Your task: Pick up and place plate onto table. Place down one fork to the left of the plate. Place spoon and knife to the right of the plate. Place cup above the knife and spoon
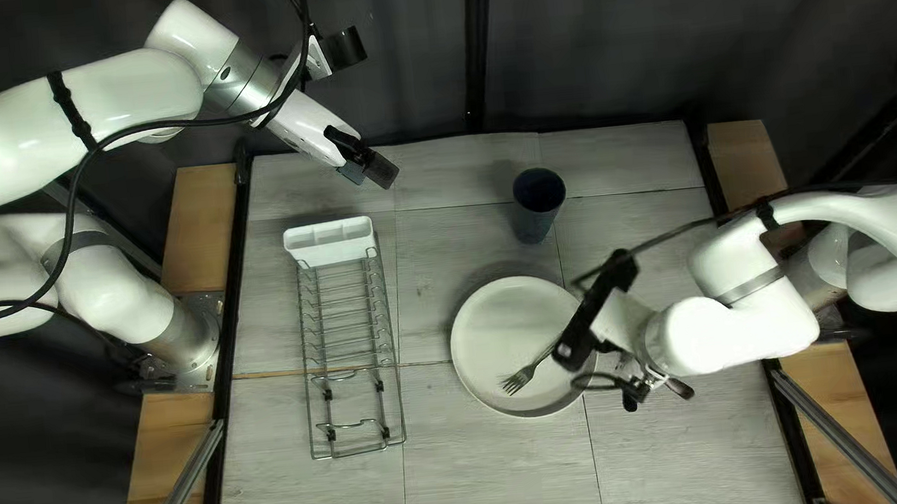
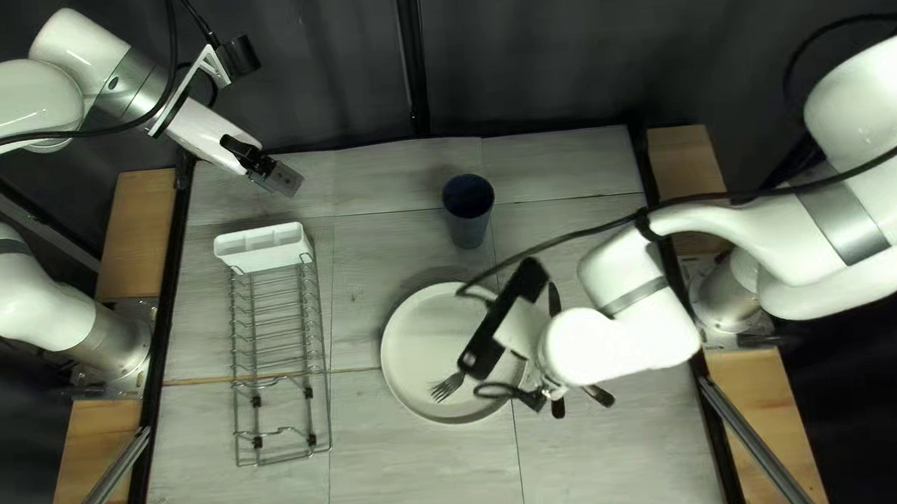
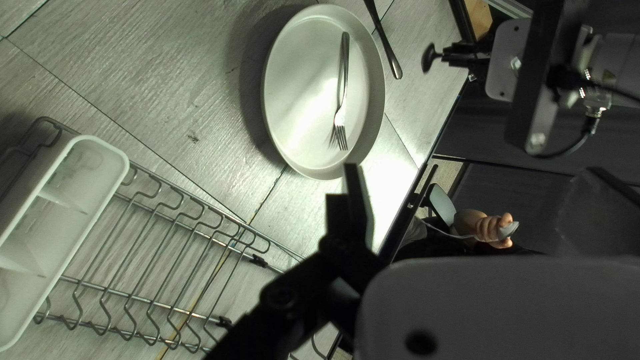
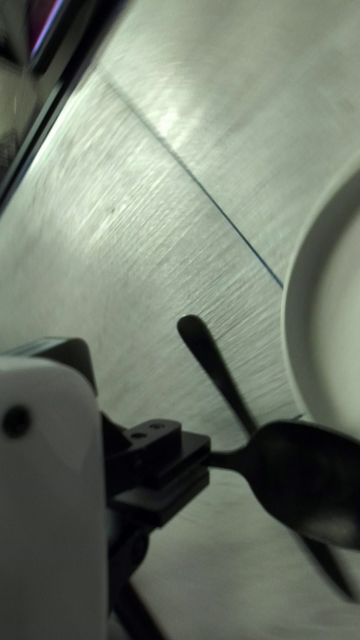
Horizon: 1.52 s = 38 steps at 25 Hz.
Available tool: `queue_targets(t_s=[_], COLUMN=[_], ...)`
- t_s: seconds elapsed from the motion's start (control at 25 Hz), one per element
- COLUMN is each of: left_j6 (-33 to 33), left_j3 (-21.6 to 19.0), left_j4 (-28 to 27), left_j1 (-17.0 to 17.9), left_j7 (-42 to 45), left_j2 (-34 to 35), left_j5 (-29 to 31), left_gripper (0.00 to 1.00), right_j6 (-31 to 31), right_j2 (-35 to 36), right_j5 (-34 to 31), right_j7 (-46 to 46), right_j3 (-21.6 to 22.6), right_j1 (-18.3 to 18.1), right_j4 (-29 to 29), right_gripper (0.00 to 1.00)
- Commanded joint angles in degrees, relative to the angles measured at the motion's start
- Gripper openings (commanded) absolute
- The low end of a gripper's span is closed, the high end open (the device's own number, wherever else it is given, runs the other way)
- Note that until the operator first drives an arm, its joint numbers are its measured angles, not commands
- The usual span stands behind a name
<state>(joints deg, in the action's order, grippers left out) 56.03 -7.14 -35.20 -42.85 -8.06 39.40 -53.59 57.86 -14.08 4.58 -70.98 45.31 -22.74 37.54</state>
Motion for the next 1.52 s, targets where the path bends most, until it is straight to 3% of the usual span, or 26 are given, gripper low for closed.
queue_targets(t_s=[0.04,0.28,0.48,0.68,1.08,1.52], left_j6=[0.0,0.0,0.0,0.0,0.0,0.0], left_j3=[0.0,0.0,0.0,0.0,0.0,0.0], left_j4=[0.0,0.0,0.0,0.0,0.0,0.0], left_j1=[0.0,0.0,0.0,0.0,0.0,0.0], left_j7=[0.0,0.0,0.0,0.0,0.0,0.0], left_j2=[0.0,0.0,0.0,0.0,0.0,0.0], left_j5=[0.0,0.0,0.0,0.0,0.0,0.0], left_gripper=[1.00,1.00,1.00,1.00,1.00,1.00], right_j6=[1.2,1.3,-5.0,-8.1,-12.9,-20.6], right_j2=[-4.9,-5.0,-6.8,-9.8,-14.3,-10.6], right_j5=[3.6,3.4,9.1,14.4,18.6,20.2], right_j7=[-15.4,-17.1,-7.7,-9.4,-20.3,-20.7], right_j3=[2.5,3.2,-2.7,-5.0,-0.9,0.3], right_j1=[-0.4,-0.5,0.5,0.7,2.2,1.4], right_j4=[-4.6,-4.5,-9.9,-13.6,-18.7,-22.2], right_gripper=[0.00,0.00,0.00,0.00,0.00,0.00])
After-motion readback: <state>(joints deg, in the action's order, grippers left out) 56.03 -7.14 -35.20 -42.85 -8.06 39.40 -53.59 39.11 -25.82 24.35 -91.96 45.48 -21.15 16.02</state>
